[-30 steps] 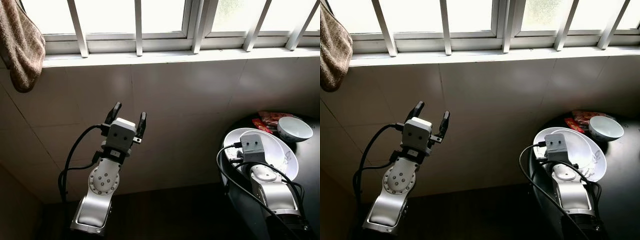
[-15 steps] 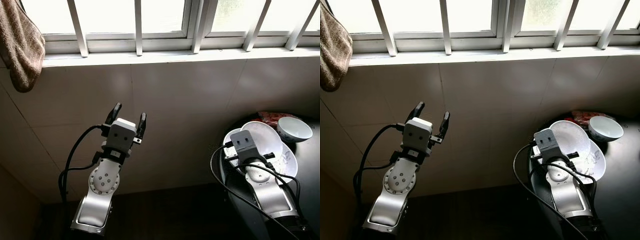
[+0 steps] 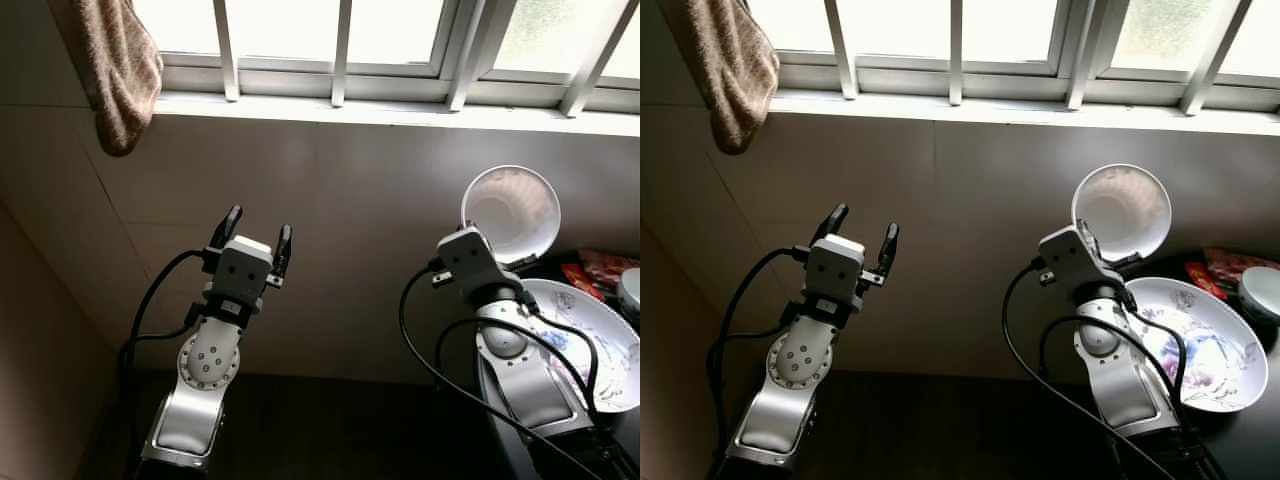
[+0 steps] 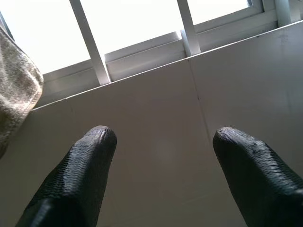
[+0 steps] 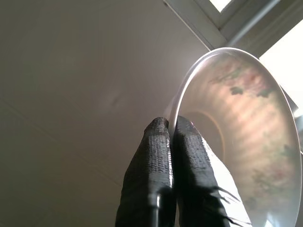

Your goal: Kitchen organization

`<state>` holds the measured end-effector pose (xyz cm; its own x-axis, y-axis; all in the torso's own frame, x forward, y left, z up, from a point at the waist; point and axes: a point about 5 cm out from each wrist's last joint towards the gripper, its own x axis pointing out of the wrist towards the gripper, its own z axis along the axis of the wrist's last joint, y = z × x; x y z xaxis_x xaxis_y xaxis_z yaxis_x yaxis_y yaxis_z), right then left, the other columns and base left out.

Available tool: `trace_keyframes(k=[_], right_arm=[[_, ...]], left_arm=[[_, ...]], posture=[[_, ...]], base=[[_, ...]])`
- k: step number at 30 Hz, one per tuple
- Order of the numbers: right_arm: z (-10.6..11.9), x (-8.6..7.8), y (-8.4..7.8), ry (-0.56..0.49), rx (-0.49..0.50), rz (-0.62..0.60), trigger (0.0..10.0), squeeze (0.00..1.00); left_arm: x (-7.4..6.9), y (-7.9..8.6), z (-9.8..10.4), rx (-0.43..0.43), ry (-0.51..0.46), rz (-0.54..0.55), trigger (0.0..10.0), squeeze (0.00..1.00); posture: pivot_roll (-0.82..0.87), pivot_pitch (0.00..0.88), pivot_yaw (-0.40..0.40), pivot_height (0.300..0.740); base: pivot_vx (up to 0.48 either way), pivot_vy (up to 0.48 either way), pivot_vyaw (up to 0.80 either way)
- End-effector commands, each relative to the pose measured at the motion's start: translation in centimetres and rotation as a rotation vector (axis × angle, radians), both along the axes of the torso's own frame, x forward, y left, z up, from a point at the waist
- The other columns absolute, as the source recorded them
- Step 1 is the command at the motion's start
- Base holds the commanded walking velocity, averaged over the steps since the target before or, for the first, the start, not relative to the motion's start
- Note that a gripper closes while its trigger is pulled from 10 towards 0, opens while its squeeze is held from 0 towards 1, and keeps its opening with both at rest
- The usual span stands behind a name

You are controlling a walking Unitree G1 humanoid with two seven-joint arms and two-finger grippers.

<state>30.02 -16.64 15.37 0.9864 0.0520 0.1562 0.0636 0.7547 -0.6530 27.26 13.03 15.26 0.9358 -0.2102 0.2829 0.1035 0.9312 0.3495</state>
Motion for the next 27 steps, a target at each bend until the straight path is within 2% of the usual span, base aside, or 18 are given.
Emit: trace_keyframes(k=[1,5,8,14,18,19,20,24,27], right_arm=[[1.1,-0.4,1.2,-0.063,-0.015,0.083,0.0,0.0],[1.3,-0.8,2.4,-0.095,-0.046,0.156,0.0,0.0],[1.3,-1.0,2.8,-0.124,-0.092,0.177,0.0,0.0],[1.4,-1.2,3.2,-0.144,-0.117,0.218,0.0,0.0],[1.0,-1.6,4.1,-0.101,-0.046,0.309,0.0,0.0],[0.6,-2.0,4.7,-0.048,0.037,0.369,0.0,0.0],[0.4,-2.2,4.8,-0.029,0.062,0.385,0.0,0.0],[0.0,-2.8,5.2,0.024,0.12,0.431,0.0,0.0],[0.0,-3.0,4.8,0.036,0.135,0.426,0.0,0.0]], left_arm=[[0.1,-0.1,-0.1,-0.001,0.007,-0.001,10.0,0.0],[0.0,-0.1,0.0,-0.002,0.005,-0.001,10.0,0.0],[0.0,-0.1,0.0,-0.002,0.005,0.0,10.0,0.0],[0.1,-0.1,0.0,-0.002,0.004,0.001,10.0,0.0],[0.1,-0.1,0.0,-0.002,0.005,0.001,10.0,0.0],[0.1,-0.1,0.0,-0.002,0.005,0.002,10.0,0.0],[0.1,-0.1,0.0,-0.002,0.005,0.002,10.0,0.0],[0.0,-0.1,-0.1,-0.001,0.006,0.003,10.0,0.0],[0.0,0.0,-0.1,0.0,0.006,0.005,10.0,0.0]], posture=[[0.03,0.0,-0.059,0.74],[0.03,0.0,-0.059,0.74],[0.03,0.0,-0.058,0.74],[0.03,0.0,-0.058,0.74],[0.03,0.0,-0.058,0.74],[0.03,0.0,-0.058,0.74],[0.03,0.0,-0.058,0.74],[0.03,0.0,-0.061,0.74],[0.03,0.0,-0.06,0.74]], base=[[0.0,0.0,0.8],[0.0,0.0,0.8],[0.0,0.0,0.8],[0.0,0.0,0.8],[0.0,0.0,0.8],[0.0,0.0,0.8],[0.0,0.0,0.8],[0.0,0.0,0.8],[0.0,0.0,0.8]])
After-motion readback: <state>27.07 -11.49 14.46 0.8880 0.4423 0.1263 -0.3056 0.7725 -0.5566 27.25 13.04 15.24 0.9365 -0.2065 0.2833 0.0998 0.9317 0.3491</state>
